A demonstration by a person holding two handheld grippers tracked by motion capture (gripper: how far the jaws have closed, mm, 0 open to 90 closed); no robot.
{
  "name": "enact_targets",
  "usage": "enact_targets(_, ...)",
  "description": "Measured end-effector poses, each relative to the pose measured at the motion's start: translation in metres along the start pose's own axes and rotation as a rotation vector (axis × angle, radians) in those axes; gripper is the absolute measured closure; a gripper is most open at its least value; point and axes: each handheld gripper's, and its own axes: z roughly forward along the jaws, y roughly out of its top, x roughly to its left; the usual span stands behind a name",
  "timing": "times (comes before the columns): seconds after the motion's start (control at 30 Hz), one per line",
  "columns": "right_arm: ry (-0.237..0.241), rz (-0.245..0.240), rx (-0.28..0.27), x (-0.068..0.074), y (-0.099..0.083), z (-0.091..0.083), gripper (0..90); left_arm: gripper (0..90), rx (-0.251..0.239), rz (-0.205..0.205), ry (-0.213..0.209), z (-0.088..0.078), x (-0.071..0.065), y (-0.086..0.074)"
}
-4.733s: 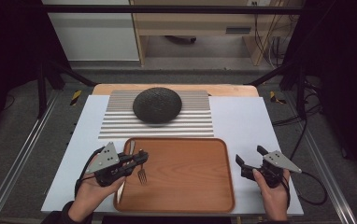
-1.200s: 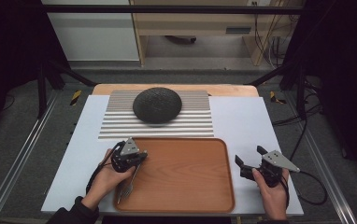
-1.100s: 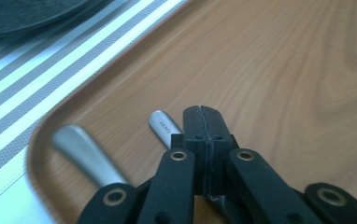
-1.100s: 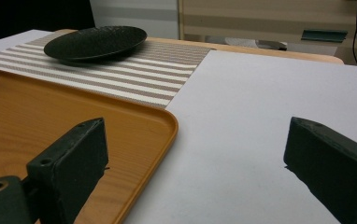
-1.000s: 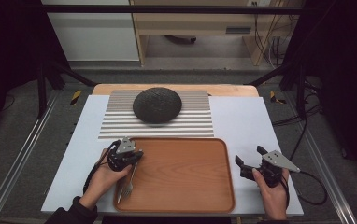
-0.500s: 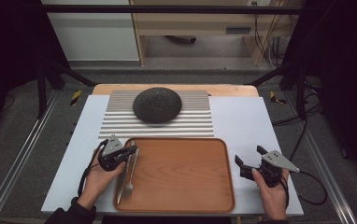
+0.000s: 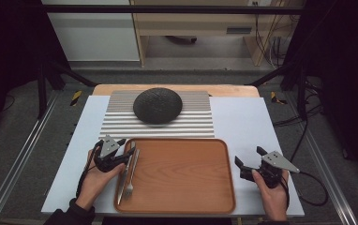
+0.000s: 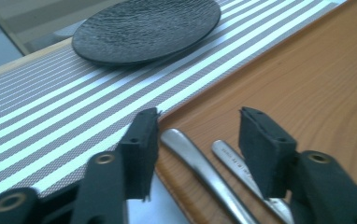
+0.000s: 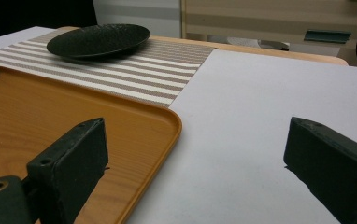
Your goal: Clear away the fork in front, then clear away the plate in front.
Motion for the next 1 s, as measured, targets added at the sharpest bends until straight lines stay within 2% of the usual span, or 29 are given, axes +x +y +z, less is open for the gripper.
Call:
enact_targets(0.23, 0.003, 0.002, 0.000, 0.000, 0.000, 0.000, 6.6, 31.5, -0.007, -0.015, 0.014, 0.000, 0.002, -0.001)
enact_targets(0.4, 0.003, 0.000, 0.001, 0.000, 0.000, 0.000, 6.6, 17.0, -0.006, -0.004, 0.027, 0.001, 0.004, -0.002)
enact_targets(0.5, 0.003, 0.000, 0.001, 0.000, 0.000, 0.000, 6.6, 12.3, -0.002, 0.000, 0.025, 0.001, 0.004, -0.003)
enact_targets(0.6, 0.006, -0.001, 0.002, 0.001, 0.000, 0.000, 6.6, 9.1, -0.019, 0.022, 0.018, -0.001, 0.006, -0.002)
enact_targets(0.63, 0.008, -0.003, -0.001, 0.001, 0.000, 0.000, 6.6, 8.1, -0.037, 0.033, 0.015, -0.001, 0.006, -0.002)
enact_targets(0.7, 0.013, -0.001, 0.000, 0.002, 0.001, 0.000, 6.6, 8.0, -0.060, 0.086, 0.018, 0.000, 0.006, 0.001)
enact_targets(0.77, 0.023, -0.011, 0.001, 0.003, 0.002, 0.001, 6.0, 7.6, -0.071, 0.089, -0.010, 0.003, 0.008, 0.005)
enact_targets(0.8, 0.028, -0.016, 0.001, 0.002, 0.003, 0.002, 5.9, 7.5, -0.074, 0.111, -0.016, 0.005, 0.010, 0.008)
enact_targets(0.9, 0.047, -0.007, -0.010, 0.003, 0.006, 0.003, 6.1, 7.6, -0.054, 0.194, -0.026, 0.011, 0.013, 0.018)
enact_targets(1.0, 0.049, -0.033, -0.027, 0.005, 0.008, 0.004, 6.4, 7.6, -0.053, 0.236, -0.054, 0.016, 0.019, 0.032)
